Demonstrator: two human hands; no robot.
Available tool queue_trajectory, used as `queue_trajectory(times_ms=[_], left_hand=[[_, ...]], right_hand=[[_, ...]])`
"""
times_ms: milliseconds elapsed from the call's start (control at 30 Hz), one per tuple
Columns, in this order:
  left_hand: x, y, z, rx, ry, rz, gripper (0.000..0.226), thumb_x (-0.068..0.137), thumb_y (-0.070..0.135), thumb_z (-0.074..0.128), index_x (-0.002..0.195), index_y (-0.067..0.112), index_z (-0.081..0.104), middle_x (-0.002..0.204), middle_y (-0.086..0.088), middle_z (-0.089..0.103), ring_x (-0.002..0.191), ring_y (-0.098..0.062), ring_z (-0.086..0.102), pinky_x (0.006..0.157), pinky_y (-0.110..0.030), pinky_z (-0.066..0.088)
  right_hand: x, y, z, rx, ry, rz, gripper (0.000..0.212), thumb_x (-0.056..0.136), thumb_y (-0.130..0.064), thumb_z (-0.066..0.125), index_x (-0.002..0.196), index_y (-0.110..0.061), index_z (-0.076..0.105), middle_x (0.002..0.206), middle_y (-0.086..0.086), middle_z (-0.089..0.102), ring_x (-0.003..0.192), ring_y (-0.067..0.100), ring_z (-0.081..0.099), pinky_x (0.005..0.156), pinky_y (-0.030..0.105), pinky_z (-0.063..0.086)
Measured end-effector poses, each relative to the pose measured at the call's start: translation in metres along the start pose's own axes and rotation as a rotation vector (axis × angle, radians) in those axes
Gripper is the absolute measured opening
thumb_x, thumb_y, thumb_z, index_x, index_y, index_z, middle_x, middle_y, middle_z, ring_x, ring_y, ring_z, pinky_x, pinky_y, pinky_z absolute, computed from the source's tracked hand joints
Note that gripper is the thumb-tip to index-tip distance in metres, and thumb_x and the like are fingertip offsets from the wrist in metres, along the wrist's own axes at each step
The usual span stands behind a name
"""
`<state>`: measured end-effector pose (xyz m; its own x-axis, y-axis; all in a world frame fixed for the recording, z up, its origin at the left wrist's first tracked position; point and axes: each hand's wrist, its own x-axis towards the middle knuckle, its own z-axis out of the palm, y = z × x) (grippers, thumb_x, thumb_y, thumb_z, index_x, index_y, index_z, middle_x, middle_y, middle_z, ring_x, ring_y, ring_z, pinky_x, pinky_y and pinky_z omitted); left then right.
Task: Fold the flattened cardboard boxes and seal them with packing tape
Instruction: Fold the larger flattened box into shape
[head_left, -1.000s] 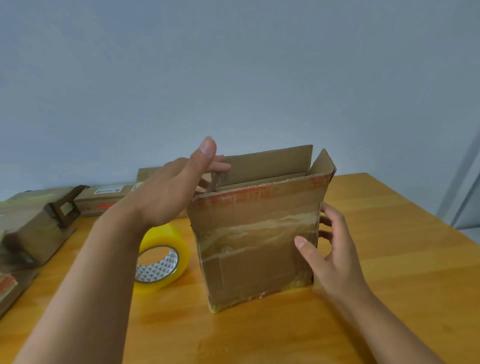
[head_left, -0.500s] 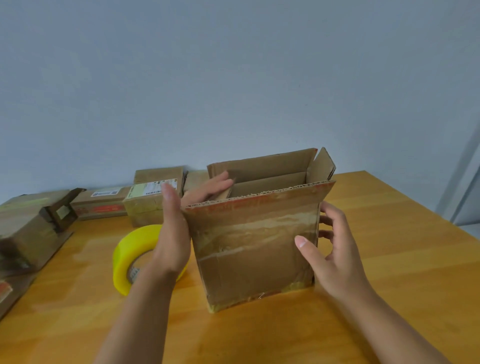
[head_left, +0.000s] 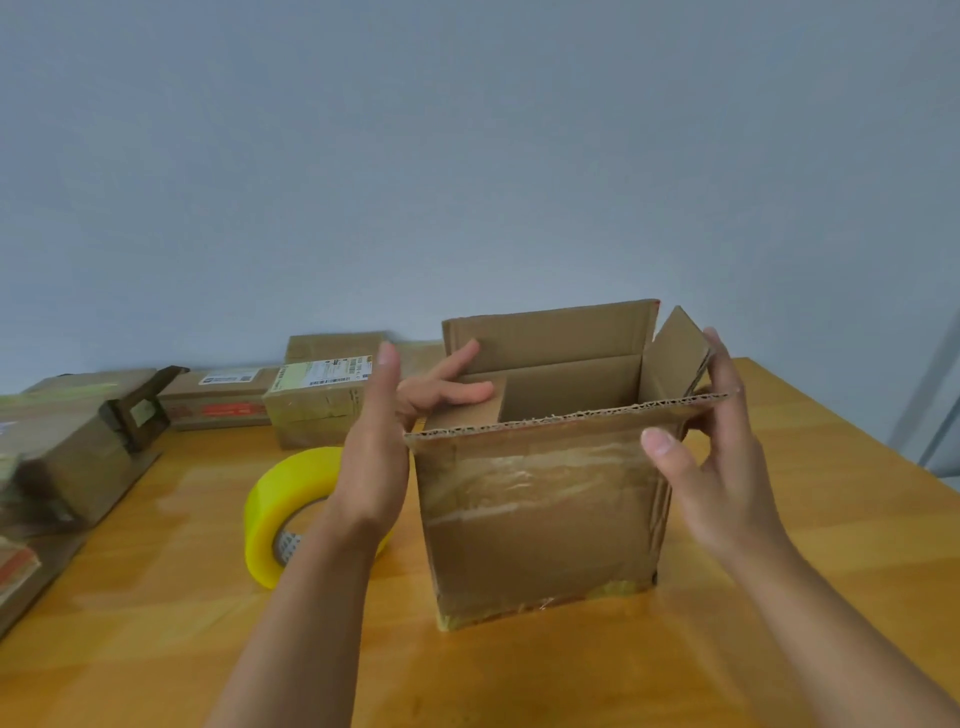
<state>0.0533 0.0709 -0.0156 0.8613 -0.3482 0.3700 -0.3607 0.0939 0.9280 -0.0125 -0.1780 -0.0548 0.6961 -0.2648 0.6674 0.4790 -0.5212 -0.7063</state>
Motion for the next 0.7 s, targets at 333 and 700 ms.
queue_trajectory(times_ms=[333,700], left_hand=[[0.001,-0.010,0.016,0.182,0.089,0.086,0.035,0.085,0.026,0.043,0.094,0.031,0.077,0.141,0.031,0.049,0.139,-0.004,0.037,0.116,-0.048,0.029],[-0.002,0.002,0.044,-0.094,0.429,0.054,0.061,0.090,-0.006,0.041,0.059,0.033,0.076,0.080,0.020,0.073,0.091,-0.002,0.065,0.091,-0.039,0.050]], right_hand=[[0.010,0.005,0.005,0.059,0.053,-0.085,0.050,0.079,-0.074,0.057,0.126,-0.061,0.052,0.127,-0.032,0.043,0.132,0.003,0.040,0.111,0.027,0.035],[-0.003,-0.005,0.004,0.188,0.116,0.026,0.052,0.088,-0.080,0.030,0.059,-0.038,0.042,0.050,-0.016,0.040,0.047,0.001,0.037,0.049,0.011,0.029]])
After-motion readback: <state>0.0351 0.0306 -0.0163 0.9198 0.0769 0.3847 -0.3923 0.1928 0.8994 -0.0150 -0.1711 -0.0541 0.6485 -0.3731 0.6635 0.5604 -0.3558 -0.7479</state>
